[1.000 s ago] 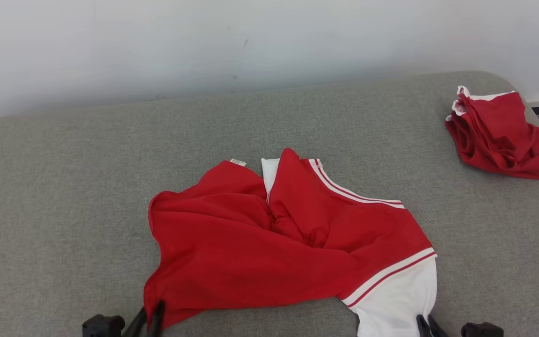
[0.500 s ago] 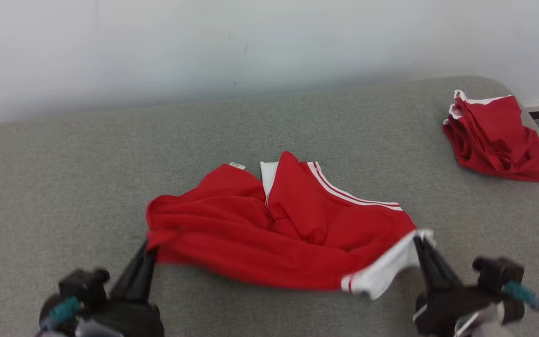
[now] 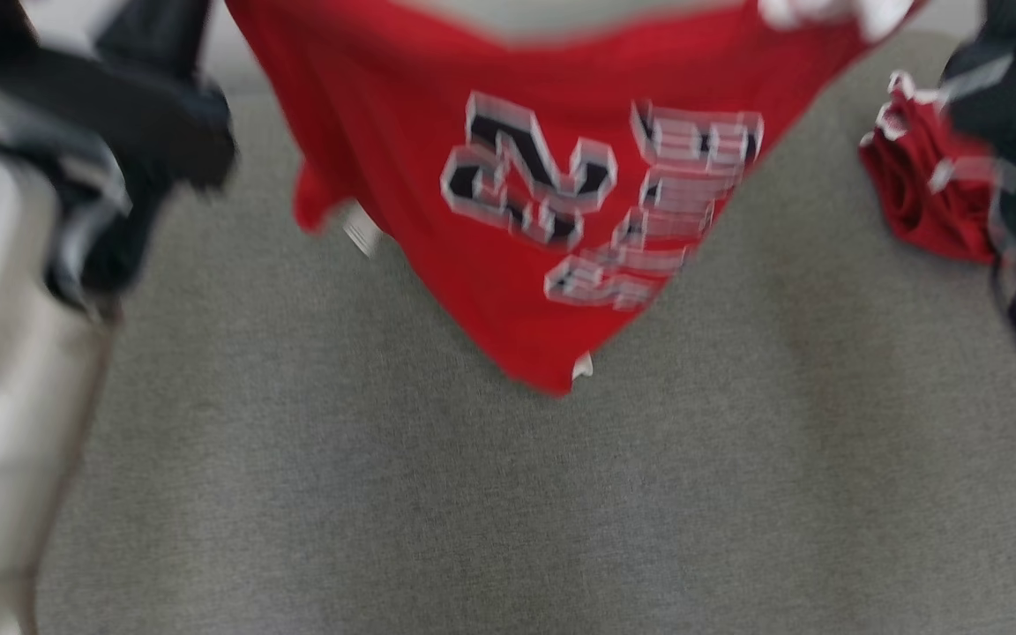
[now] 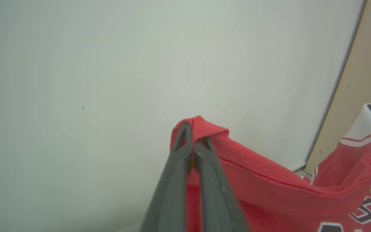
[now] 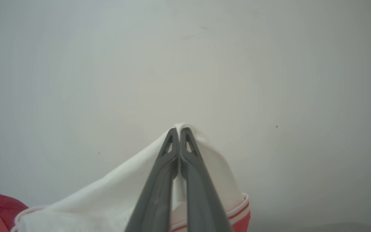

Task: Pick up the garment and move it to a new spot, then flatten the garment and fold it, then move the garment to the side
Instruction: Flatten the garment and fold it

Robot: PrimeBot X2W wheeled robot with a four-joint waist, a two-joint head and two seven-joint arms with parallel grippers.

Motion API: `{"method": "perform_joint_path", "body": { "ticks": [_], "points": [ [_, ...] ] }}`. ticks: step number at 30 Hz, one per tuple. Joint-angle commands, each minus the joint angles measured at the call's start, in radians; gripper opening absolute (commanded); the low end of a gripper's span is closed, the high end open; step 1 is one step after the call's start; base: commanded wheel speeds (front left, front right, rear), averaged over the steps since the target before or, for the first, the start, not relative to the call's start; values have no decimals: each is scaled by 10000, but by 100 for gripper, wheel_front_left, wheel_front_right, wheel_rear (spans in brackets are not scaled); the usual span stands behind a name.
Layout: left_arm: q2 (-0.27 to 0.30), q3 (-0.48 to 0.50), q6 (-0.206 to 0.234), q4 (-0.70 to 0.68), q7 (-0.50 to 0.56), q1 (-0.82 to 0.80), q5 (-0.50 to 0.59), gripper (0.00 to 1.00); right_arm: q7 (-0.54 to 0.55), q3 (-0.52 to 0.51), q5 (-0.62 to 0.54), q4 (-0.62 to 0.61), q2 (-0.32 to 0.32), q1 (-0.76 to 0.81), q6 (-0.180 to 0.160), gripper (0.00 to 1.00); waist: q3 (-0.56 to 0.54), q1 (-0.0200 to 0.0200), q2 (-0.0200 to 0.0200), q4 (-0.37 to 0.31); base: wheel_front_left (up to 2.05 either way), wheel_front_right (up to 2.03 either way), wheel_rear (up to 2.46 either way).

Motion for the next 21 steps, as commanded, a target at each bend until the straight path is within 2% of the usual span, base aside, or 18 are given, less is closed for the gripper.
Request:
{"method": "perform_joint_path", "body": {
  "ticks": [1, 6, 11, 16, 21],
  "points": [
    [66, 20, 19, 245, 237, -749, -92, 0, 153, -41, 85, 83, -77, -787, 26, 0, 1786, -2, -2, -164, 0, 0, 0],
    [3, -209, 17, 1467, 753, -3816, 7, 0, 623, -281, 15, 975, -286, -4091, 26, 0, 3012, -2, -2, -198, 0, 0, 0],
    [-229, -186, 49, 2858, 663, -6132, 237, 0, 556, -250, -590, 2386, -249, -6799, 26, 0, 3557, -2, -2, -174, 0, 0, 0],
    [-494, -207, 42, 3951, 411, -7814, 384, 0, 382, 156, -1138, 3386, -125, -8676, 26, 0, 3830, -2, -2, -114, 0, 0, 0],
    [-613, -335, 29, 4938, 151, -8776, 480, 0, 175, 512, -1245, 4270, 33, -9775, 26, 0, 4139, -2, -2, -36, 0, 0, 0]
  ]
}}
